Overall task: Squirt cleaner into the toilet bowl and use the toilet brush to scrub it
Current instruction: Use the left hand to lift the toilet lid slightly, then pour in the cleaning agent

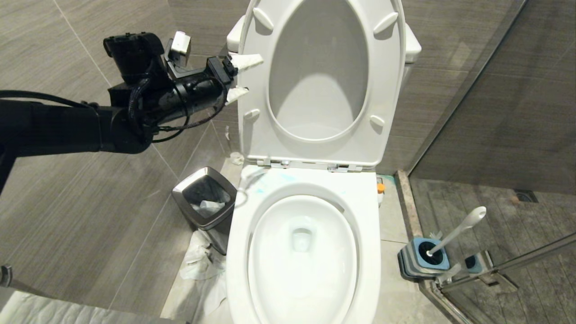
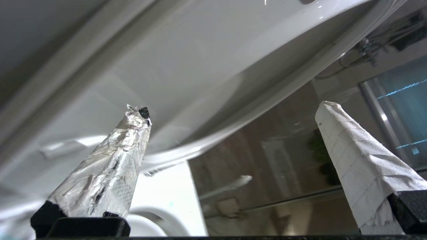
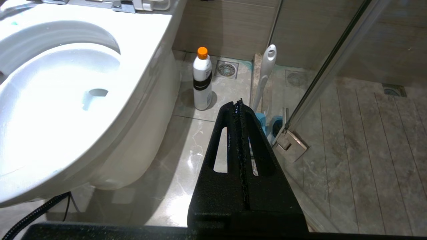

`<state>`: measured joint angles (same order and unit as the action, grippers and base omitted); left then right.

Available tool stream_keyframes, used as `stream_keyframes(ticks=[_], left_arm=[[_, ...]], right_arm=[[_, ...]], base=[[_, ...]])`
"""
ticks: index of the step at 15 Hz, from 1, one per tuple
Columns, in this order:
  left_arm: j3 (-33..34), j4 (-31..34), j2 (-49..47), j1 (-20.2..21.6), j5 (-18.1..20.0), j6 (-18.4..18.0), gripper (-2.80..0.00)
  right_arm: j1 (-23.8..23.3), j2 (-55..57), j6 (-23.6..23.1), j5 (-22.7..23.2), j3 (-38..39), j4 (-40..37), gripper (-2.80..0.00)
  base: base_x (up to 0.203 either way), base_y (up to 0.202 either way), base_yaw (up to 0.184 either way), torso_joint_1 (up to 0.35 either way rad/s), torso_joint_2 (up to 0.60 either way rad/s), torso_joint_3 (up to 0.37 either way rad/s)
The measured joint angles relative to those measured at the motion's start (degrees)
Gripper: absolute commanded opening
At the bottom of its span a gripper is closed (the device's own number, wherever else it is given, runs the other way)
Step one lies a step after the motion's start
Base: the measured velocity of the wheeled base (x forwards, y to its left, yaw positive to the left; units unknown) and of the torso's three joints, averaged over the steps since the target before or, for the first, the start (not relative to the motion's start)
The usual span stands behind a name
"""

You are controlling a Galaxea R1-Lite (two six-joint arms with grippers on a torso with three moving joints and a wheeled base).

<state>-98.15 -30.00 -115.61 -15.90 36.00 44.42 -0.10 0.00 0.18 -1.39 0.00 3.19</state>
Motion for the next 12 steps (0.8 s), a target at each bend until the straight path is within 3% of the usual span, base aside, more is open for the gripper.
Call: stream_keyframes(ticks=[3, 6, 9, 12], left_arm=[[-0.01, 9.9, 4.54, -0.13, -0.1, 4.3, 0.0], [-0.11, 20.5, 8.79, -0.02, -1.32, 4.31, 0.0], [0.11, 31.21, 12.89, 0.59, -4.17, -1.39, 0.0], [0.16, 34.71, 15.62, 3.55, -8.03, -12.67, 0.0]], right_arm=[[0.0, 0.0, 0.0, 0.03, 0.0, 0.0, -2.8], [0.0, 0.0, -0.01, -0.02, 0.0, 0.0, -2.8], [0.0, 0.0, 0.0, -0.01, 0.0, 0.0, -2.8], [0.0, 0.0, -0.01, -0.01, 0.0, 0.0, -2.8]], base=[[0.0, 0.0, 0.0, 0.0, 0.0, 0.0], [0.0, 0.0, 0.0, 0.0, 0.0, 0.0], [0.0, 0.0, 0.0, 0.0, 0.0, 0.0], [0.0, 0.0, 0.0, 0.0, 0.0, 0.0]])
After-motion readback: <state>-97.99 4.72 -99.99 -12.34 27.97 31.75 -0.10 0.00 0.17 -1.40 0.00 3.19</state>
